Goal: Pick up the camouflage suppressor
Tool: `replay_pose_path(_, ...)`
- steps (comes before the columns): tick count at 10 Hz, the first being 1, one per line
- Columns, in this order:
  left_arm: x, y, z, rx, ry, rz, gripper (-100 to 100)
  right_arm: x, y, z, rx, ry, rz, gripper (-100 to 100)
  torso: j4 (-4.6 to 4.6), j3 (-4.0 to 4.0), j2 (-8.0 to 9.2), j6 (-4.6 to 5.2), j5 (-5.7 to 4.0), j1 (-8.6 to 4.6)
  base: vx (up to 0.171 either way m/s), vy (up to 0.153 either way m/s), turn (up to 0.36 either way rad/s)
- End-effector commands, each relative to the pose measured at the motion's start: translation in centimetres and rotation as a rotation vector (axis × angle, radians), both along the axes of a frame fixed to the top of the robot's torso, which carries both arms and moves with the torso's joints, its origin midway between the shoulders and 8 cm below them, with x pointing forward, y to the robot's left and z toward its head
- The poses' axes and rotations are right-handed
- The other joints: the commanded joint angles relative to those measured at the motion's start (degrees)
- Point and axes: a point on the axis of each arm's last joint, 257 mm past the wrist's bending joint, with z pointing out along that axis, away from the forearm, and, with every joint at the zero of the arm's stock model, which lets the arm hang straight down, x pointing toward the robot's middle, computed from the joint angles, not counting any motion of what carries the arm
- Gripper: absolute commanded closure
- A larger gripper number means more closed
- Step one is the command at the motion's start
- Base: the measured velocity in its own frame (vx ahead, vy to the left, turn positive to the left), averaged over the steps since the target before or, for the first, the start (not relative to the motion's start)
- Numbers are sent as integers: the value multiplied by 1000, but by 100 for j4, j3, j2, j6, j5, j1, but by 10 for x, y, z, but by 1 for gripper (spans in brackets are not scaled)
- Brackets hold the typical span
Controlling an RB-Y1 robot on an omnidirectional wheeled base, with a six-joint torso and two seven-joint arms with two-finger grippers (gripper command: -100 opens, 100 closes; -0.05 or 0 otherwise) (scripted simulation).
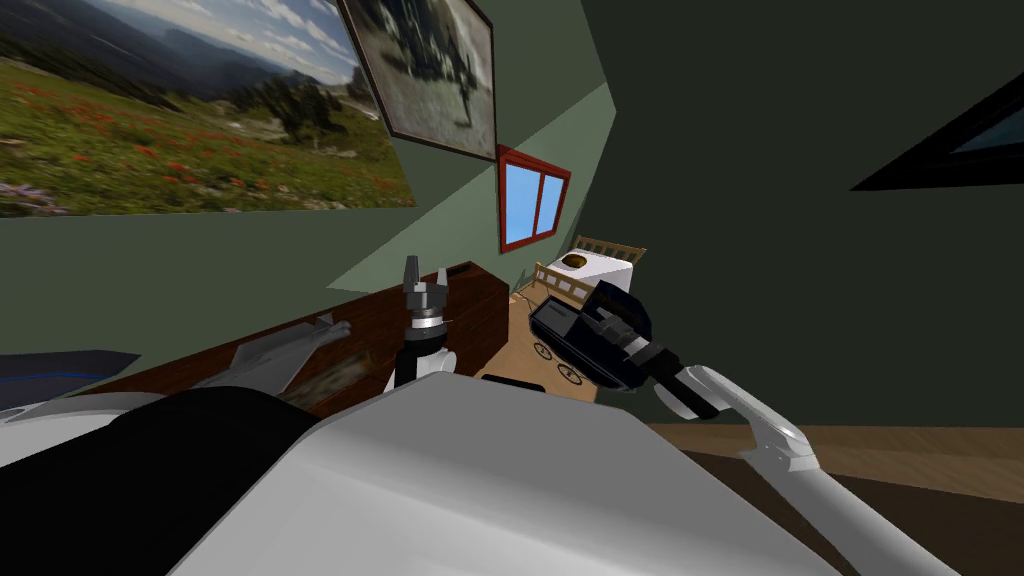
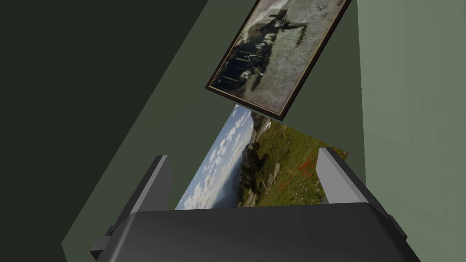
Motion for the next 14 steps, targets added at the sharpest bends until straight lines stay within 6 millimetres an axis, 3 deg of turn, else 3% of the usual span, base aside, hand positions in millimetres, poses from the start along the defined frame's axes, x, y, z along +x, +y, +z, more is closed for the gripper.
replay_pose_path(1,0,0,0,0,0,0,0,2,-15,-13,-59,29,-5,-100,0,0,0,0,0,0,49,9,146)
replay_pose_path(6,0,0,0,0,0,0,0,3,-40,-20,-206,66,18,-100,-2,-5,-8,0,1,2,46,4,72)
replay_pose_path(7,0,0,0,0,0,0,0,3,-57,-31,-252,94,7,-100,0,1,2,1,-1,0,46,-3,121)
replay_pose_path(9,0,0,0,0,0,0,0,4,-63,-28,-299,98,21,-100,-1,-2,-4,-2,0,1,40,-2,76)
replay_pose_path(10,0,0,0,0,0,0,0,3,-80,-38,-339,128,9,-100,1,2,3,1,0,1,52,-10,169)
replay_pose_path(12,0,0,0,0,0,0,0,4,-86,-33,-390,131,22,-100,-1,-3,-5,0,-1,-4,41,-14,45)
replay_pose_path(13,0,0,0,0,0,0,0,2,-104,-42,-429,163,10,-100,1,2,3,2,-1,-1,45,-4,170)
replay_pose_path(14,0,0,0,0,0,0,0,3,-107,-39,-455,165,17,-100,0,-1,-2,-4,-1,0,51,-12,112)
